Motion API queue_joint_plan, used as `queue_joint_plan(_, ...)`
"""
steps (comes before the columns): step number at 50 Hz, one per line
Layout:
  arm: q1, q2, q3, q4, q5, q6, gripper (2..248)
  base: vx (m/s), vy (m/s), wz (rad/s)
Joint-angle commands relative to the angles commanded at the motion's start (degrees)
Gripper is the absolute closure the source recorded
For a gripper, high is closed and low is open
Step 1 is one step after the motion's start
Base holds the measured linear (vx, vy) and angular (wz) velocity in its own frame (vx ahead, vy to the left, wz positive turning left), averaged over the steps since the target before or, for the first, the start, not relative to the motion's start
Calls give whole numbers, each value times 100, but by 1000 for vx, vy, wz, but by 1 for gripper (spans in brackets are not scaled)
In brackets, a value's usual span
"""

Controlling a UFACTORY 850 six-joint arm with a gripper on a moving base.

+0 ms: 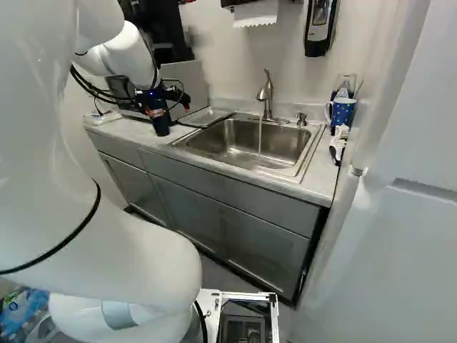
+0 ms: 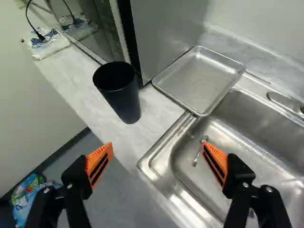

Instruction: Rinse the cup and place it in the tray

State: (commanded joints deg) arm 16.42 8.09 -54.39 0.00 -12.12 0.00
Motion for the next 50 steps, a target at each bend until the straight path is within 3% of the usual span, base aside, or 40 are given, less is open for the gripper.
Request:
queue_joint_plan(29, 383, -490, -88, 0, 1041, 0, 3, 0, 0, 0)
queue_joint_plan(50, 429, -712, -39, 0, 1507, 0, 3, 0, 0, 0)
